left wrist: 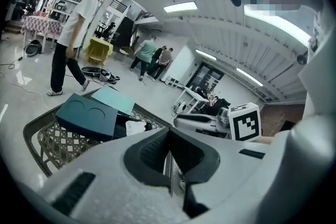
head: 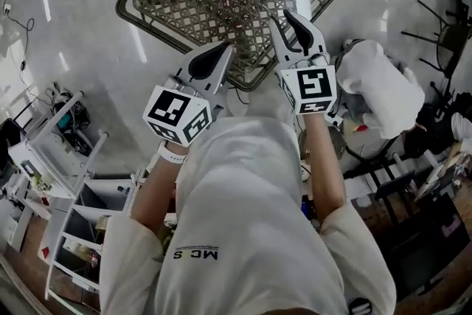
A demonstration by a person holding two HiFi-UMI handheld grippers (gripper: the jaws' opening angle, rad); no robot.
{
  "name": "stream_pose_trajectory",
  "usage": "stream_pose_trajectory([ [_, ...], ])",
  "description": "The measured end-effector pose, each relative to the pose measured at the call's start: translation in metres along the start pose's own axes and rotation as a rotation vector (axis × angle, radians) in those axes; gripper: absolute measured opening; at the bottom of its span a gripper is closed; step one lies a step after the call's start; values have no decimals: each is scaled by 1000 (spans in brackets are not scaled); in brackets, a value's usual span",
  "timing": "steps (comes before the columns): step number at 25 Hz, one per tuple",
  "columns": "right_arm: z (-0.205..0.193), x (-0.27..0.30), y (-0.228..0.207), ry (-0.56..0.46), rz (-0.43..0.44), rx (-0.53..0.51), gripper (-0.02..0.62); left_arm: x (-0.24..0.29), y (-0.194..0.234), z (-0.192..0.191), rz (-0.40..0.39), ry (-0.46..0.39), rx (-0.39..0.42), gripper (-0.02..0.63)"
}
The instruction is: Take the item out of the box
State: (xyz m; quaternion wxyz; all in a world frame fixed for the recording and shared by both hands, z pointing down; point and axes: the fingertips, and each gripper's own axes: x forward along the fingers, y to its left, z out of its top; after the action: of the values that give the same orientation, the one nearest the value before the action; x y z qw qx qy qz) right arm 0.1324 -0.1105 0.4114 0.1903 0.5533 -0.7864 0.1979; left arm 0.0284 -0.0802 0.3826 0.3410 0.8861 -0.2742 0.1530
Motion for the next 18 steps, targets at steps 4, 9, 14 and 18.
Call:
stream_pose_trajectory([
  [4, -10, 38, -22, 43, 29, -13, 139, 25, 23, -7, 39, 23, -42, 23],
  [9, -35, 91, -47, 123, 34, -52, 144, 51, 54, -19, 68, 41, -73, 23],
  [14, -64, 135, -68, 227, 52, -100, 152, 75, 76, -34, 89, 58, -93, 23],
  [18, -84, 167, -75, 307, 58, -137, 156, 87, 95, -44, 103, 66, -110, 23],
])
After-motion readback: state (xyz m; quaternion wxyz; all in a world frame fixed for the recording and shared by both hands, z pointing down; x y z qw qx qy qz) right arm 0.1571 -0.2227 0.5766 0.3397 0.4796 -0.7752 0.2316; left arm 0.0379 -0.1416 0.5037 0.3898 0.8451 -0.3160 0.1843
